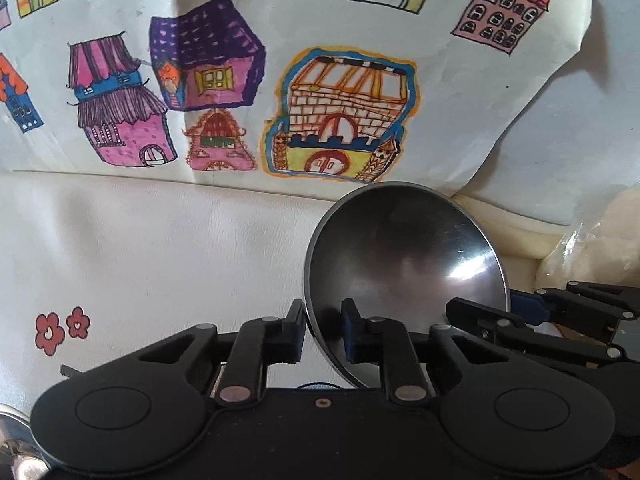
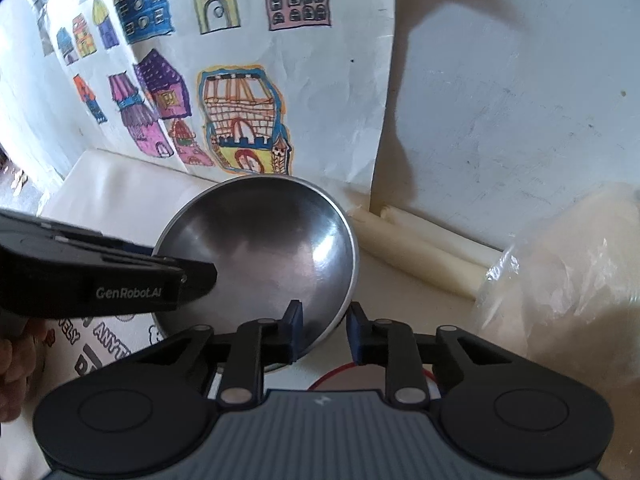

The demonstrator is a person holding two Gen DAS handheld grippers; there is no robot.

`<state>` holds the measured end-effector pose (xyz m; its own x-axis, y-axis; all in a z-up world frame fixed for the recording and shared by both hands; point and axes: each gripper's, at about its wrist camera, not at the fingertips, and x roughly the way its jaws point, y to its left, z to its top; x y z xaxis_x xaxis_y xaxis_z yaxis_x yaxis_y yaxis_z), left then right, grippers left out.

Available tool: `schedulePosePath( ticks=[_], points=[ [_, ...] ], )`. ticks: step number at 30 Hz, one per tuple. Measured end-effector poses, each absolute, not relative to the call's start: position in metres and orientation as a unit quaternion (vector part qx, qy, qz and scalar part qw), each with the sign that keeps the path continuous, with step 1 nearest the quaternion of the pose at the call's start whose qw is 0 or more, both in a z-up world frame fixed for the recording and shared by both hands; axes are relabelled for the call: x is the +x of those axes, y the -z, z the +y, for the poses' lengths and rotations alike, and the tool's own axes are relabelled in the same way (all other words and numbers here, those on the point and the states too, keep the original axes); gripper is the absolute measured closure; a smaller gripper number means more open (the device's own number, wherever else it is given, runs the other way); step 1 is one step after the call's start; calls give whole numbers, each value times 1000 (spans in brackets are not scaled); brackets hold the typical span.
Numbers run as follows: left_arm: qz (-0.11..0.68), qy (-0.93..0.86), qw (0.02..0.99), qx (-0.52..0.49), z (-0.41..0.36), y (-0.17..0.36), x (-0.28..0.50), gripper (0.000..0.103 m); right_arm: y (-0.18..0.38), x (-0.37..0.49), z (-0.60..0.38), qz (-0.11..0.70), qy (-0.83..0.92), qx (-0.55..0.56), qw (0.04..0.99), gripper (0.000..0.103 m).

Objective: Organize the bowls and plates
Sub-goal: 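Lift the steel bowl with both grippers and carry it over the plate stack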

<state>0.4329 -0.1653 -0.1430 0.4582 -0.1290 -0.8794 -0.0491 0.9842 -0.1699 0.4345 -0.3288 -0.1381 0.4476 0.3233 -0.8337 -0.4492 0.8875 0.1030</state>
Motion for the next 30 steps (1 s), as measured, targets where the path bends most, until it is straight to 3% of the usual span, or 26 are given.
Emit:
schedulePosePath(
  ticks=[10, 30],
  points=[
    [520, 17, 847, -110, -150, 140, 418, 86, 136, 437, -330, 479, -215, -35, 850, 85],
    [508, 45, 853, -113, -98, 80, 342, 87, 74, 362, -289, 454, -220, -17, 863, 86]
  ],
)
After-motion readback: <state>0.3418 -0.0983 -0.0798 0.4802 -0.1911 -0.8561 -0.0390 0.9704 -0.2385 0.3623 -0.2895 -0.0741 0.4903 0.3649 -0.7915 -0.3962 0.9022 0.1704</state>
